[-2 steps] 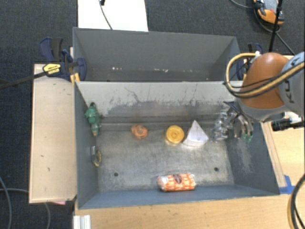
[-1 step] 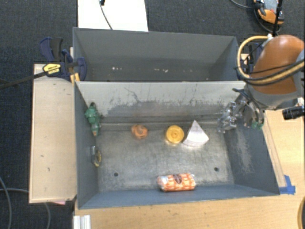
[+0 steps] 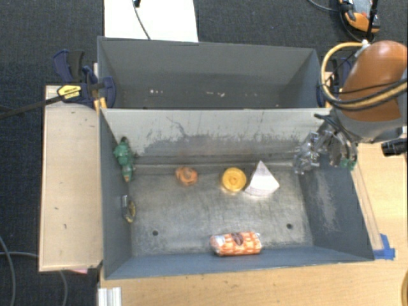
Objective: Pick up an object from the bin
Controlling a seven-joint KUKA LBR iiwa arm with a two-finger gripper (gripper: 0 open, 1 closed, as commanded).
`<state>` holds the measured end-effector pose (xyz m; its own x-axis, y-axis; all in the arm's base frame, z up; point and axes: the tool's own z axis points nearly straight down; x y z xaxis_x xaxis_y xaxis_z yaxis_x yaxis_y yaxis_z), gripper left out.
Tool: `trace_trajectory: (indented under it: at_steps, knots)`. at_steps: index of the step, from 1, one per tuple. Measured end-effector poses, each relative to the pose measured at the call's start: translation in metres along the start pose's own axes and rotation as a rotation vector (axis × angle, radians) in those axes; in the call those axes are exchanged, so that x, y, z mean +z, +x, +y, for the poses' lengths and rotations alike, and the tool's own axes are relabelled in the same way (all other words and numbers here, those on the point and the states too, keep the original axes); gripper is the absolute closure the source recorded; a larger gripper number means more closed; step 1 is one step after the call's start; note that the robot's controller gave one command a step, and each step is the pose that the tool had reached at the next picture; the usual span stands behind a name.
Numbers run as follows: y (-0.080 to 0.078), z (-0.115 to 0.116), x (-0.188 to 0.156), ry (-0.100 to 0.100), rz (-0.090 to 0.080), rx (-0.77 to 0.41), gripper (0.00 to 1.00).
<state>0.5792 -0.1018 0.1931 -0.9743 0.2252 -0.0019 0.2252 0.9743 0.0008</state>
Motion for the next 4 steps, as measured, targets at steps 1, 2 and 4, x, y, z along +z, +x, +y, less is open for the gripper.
trace_trajectory:
  at_steps: [1,2,4]
  knots:
    - [0.021,0.010,-0.030,0.001,0.001,-0.189,1.00]
    - [0.003,0.051,0.054,-0.001,0.004,-0.037,0.00]
    - [-0.001,0.058,0.086,0.000,-0.010,-0.185,0.00]
